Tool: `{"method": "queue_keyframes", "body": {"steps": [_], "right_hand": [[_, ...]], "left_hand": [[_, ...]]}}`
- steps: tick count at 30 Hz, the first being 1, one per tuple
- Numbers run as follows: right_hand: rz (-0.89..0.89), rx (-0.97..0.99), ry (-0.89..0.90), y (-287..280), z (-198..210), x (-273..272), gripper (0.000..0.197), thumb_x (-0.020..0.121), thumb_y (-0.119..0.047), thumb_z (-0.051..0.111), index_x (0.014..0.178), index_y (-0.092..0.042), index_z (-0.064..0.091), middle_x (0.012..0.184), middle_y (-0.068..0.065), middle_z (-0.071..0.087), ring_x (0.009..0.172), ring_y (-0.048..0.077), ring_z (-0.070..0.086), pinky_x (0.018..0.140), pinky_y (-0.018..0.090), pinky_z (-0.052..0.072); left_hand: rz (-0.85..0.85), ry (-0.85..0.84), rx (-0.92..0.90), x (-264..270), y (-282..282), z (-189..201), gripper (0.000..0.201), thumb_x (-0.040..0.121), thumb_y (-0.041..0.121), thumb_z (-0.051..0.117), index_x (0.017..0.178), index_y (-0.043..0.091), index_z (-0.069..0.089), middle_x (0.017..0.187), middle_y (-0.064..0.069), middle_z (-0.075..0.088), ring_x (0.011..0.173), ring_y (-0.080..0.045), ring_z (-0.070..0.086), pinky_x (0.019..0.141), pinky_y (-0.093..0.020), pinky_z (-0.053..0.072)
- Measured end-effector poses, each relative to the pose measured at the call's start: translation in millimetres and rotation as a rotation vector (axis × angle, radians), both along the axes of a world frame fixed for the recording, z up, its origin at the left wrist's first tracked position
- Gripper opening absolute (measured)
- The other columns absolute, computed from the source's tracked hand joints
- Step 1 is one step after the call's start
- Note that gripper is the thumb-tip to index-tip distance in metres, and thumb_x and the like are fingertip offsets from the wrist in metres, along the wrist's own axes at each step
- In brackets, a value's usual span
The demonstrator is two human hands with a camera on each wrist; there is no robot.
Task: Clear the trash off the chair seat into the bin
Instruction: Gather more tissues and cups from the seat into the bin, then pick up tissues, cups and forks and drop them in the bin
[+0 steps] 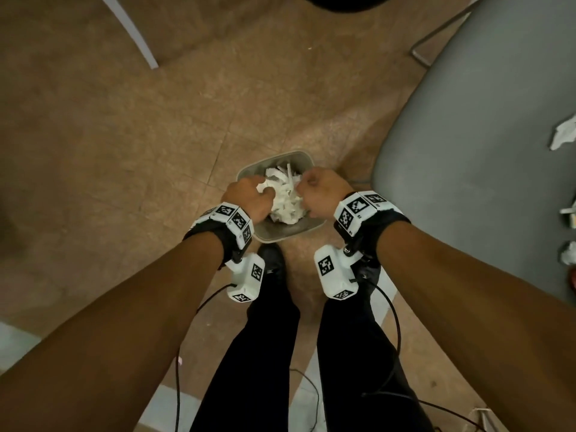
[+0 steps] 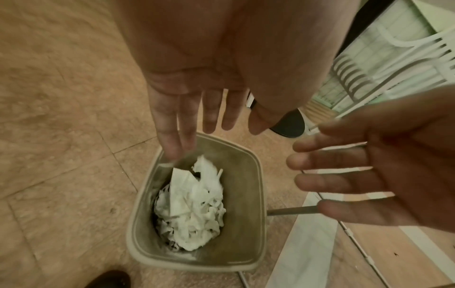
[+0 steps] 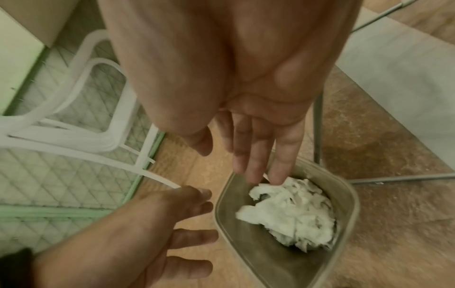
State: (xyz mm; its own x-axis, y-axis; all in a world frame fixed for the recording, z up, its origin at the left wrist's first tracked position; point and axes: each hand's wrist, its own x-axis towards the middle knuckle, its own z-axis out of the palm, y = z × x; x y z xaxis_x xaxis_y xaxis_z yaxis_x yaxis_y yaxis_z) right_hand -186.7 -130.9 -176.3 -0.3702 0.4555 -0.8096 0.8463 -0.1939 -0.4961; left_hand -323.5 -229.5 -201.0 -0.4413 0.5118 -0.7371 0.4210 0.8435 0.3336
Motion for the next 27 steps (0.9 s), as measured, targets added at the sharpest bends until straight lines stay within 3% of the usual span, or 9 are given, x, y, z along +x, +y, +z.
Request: {"method": "queue_keyframes", "body": {"steps": [2,4,6,11,16,20,22,24,27], "right_hand": [[-0.013,0.014,0.093,5,20,5,0.027,0.089,-0.031,0.052,0.107,-0.016,0.066,0.107,0.013,0.072,0.099,0.034,0.069,0.089,0.052,0.056],[-0.075,0.025,0.178,16,45,18,0.021,0.088,-0.028,0.051,0.101,-0.020,0.065,0.099,0.010,0.074,0.091,0.031,0.072,0.086,0.051,0.058],[-0.160,0.019,0.257,29,68,39,0.014,0.092,-0.024,0.053,0.100,-0.019,0.064,0.096,0.011,0.075,0.087,0.030,0.073,0.084,0.050,0.059],[-0.236,0.203,0.251,82,105,136,0.014,0.088,-0.030,0.051,0.092,-0.031,0.065,0.091,0.001,0.075,0.084,0.023,0.074,0.087,0.044,0.058],[-0.394,0.505,0.028,142,119,251,0.022,0.094,-0.019,0.054,0.112,-0.017,0.066,0.089,-0.003,0.067,0.084,0.016,0.065,0.089,0.033,0.053],[-0.444,0.767,-0.098,186,122,323,0.029,0.088,-0.023,0.053,0.112,-0.015,0.066,0.109,0.008,0.068,0.100,0.026,0.065,0.092,0.033,0.049],[-0.429,0.871,-0.188,203,122,349,0.034,0.086,-0.020,0.055,0.118,-0.016,0.063,0.124,0.012,0.058,0.117,0.030,0.054,0.101,0.034,0.041],[-0.401,0.945,-0.339,220,121,372,0.046,0.083,-0.026,0.063,0.127,-0.018,0.056,0.137,0.012,0.047,0.129,0.034,0.042,0.109,0.042,0.036],[-0.424,0.721,-0.468,239,112,394,0.082,0.076,-0.038,0.073,0.146,-0.016,0.035,0.150,0.014,0.036,0.137,0.039,0.037,0.112,0.049,0.035]], "left_hand": [[-0.074,0.013,-0.013,-1,8,17,0.041,0.084,0.043,0.051,0.116,0.023,0.067,0.122,-0.010,0.067,0.104,-0.032,0.062,0.087,-0.035,0.050],[-0.159,0.038,-0.011,2,21,37,0.027,0.083,0.038,0.048,0.094,0.024,0.067,0.104,-0.010,0.070,0.085,-0.031,0.060,0.073,-0.029,0.044],[-0.212,0.054,0.021,11,39,58,0.018,0.088,0.031,0.047,0.086,0.025,0.063,0.096,-0.008,0.069,0.081,-0.029,0.059,0.070,-0.029,0.043],[-0.271,0.052,0.217,64,105,101,0.016,0.094,0.021,0.053,0.101,0.020,0.067,0.093,-0.001,0.069,0.087,-0.024,0.065,0.081,-0.034,0.054],[-0.379,-0.039,0.325,149,175,119,0.017,0.093,0.016,0.053,0.100,0.020,0.067,0.087,0.000,0.071,0.080,-0.023,0.067,0.075,-0.028,0.052],[-0.506,-0.071,0.384,218,216,120,0.019,0.090,0.015,0.051,0.100,0.023,0.065,0.083,0.005,0.069,0.079,-0.020,0.068,0.075,-0.028,0.053],[-0.572,-0.069,0.410,248,231,119,0.021,0.088,0.017,0.053,0.104,0.022,0.066,0.086,0.007,0.069,0.083,-0.019,0.067,0.082,-0.030,0.054],[-0.627,-0.095,0.441,274,245,117,0.026,0.088,0.018,0.052,0.110,0.021,0.065,0.095,0.004,0.070,0.088,-0.019,0.067,0.088,-0.034,0.054],[-0.706,-0.115,0.490,305,266,117,0.034,0.087,0.017,0.052,0.120,0.019,0.060,0.108,-0.001,0.065,0.099,-0.021,0.063,0.092,-0.039,0.052]]}}
